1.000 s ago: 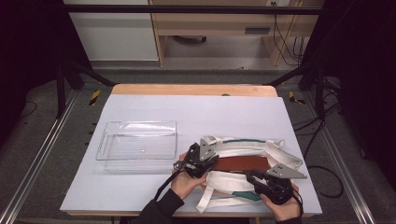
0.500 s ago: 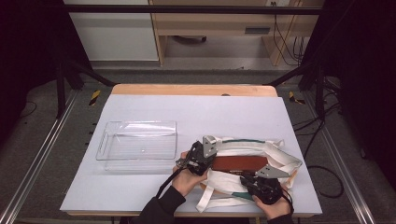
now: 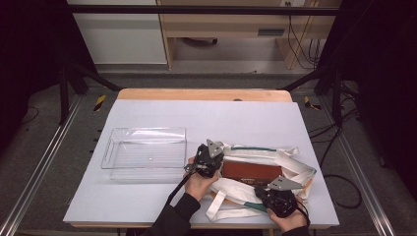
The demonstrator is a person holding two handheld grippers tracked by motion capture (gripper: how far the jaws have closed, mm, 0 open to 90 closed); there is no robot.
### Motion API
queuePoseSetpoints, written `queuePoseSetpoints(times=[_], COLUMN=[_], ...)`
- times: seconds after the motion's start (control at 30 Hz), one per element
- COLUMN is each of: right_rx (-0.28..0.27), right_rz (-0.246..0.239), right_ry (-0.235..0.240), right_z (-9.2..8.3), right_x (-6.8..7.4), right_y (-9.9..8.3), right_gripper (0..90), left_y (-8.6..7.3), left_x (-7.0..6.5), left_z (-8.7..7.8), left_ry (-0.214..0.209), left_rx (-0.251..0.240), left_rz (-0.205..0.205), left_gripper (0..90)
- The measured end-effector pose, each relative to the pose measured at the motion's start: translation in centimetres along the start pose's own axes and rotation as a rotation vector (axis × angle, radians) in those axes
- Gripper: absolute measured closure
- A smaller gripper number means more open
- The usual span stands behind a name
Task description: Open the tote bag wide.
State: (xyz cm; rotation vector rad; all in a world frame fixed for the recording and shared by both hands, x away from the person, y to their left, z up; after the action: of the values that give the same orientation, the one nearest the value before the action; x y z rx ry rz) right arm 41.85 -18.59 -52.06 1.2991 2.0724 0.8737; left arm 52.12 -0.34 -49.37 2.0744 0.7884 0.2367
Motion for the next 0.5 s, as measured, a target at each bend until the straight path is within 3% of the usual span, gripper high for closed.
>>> queuePoseSetpoints(times=[0.33,0.5], right_rx=[-0.003,-0.017], right_rz=[0.008,0.024], right_ry=[0.001,0.0], right_z=[-0.01,-0.18], right_x=[0.02,-0.13], right_y=[0.03,0.19], right_gripper=[87.3,83.7], left_y=[-1.05,-0.85], left_x=[-0.09,-0.01], left_z=[0.7,0.23], left_ry=[0.005,-0.021], left_rx=[0.026,-0.009], left_rz=[0.038,0.014], left_gripper=[87.8,84.9])
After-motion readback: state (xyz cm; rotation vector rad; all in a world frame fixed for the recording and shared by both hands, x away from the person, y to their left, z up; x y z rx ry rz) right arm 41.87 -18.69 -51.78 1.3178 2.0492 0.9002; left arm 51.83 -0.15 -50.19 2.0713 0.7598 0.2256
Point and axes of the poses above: each handheld gripper's, and its own axes: z roughly forward along the jaws, y roughly out of its top, x roughly to its left, the point moved 6 cm from there along z, roughly forward along the jaws, and after that the axes turned 15 degrees about -y, right-handed, at the moved point
